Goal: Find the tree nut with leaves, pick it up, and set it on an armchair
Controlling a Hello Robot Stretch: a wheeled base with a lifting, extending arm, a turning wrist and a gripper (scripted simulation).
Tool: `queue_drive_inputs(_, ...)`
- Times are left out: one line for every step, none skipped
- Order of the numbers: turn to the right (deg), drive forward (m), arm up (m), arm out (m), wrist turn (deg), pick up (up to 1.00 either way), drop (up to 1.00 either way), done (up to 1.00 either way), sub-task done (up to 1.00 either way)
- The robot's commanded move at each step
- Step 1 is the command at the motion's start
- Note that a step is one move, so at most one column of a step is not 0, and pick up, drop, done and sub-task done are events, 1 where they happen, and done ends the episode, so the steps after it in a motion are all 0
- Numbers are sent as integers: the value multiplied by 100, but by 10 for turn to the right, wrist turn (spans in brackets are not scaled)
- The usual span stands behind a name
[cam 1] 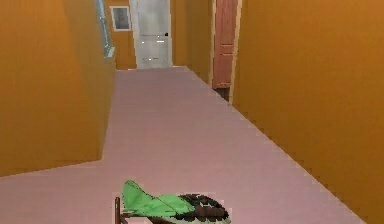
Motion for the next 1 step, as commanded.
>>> queue_drive_inputs(0,100,0,0,0,0,0,0,0)
